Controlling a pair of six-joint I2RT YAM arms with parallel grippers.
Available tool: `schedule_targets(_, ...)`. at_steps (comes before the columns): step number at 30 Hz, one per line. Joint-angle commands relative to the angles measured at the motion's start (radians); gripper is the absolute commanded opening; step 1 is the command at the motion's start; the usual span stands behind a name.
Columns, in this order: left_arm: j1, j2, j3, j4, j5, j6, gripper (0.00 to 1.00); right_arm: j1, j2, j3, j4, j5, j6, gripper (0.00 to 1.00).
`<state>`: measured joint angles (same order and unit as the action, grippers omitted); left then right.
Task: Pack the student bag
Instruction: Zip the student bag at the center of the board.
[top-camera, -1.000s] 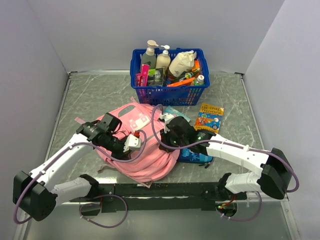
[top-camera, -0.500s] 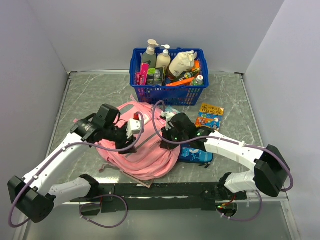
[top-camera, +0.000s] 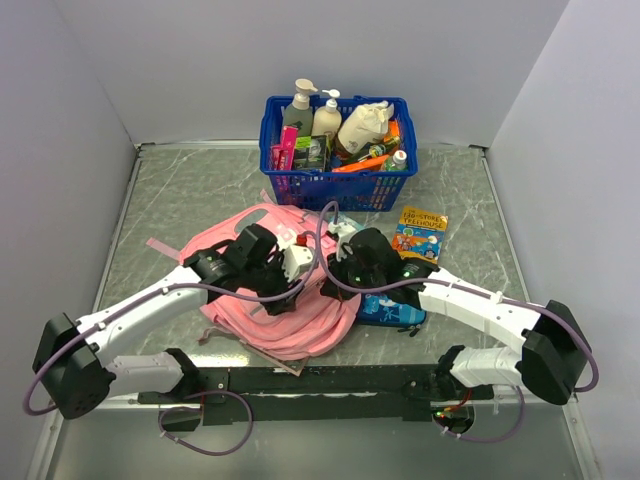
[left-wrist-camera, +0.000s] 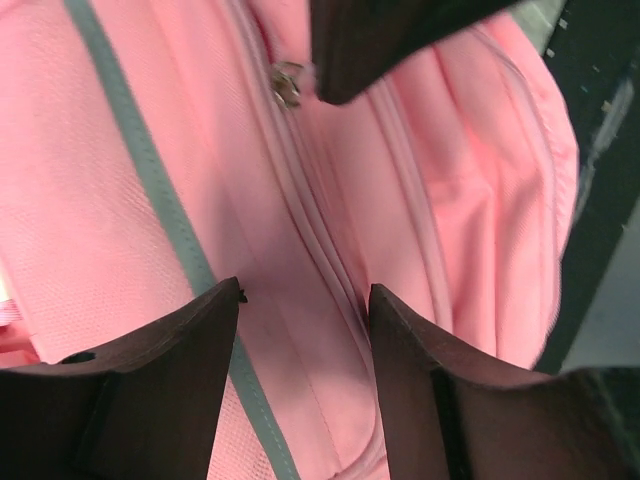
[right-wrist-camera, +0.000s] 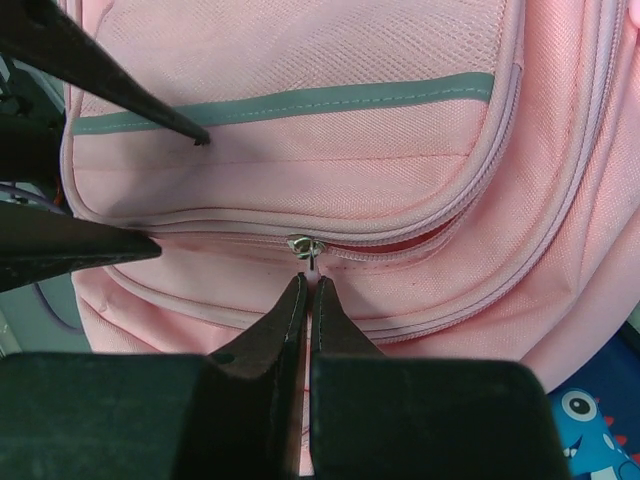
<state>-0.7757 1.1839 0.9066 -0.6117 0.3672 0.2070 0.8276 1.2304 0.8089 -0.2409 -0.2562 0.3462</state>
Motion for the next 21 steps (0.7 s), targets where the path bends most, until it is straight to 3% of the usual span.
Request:
schedule_targets(1,-0.010,0.034,0.040,0.098,-0.149,-0.046,0.59,0.010,-0.035,-0.008,0.094,0.006,0.011,0.00)
schedule_targets(8,-0.046,0.094,0.060,0.107,-0.083,-0.054,0.58,0.045,-0.035,-0.007,0.101,-0.002,0.019,0.00)
schedule_targets(11,-0.056,0.114,0.074,0.095,-0.068,-0.018,0.48,0.047,-0.040,-0.005,0.095,-0.002,0.019,0.00)
schedule_targets(12,-0.059,0.117,0.078,0.087,-0.054,-0.009,0.34,0.048,-0.042,-0.004,0.089,0.005,0.013,0.00)
schedule_targets(14,-0.059,0.118,0.095,0.048,-0.040,0.032,0.18,0.045,-0.054,0.003,0.056,0.026,0.004,0.00)
schedule_targets(15,-0.059,0.114,0.101,0.027,-0.039,0.052,0.03,0.038,-0.060,0.003,0.046,0.061,-0.007,0.00)
schedule_targets(21,-0.059,-0.022,0.126,-0.241,-0.022,0.357,0.01,-0.057,-0.104,0.006,-0.003,0.040,-0.025,0.00)
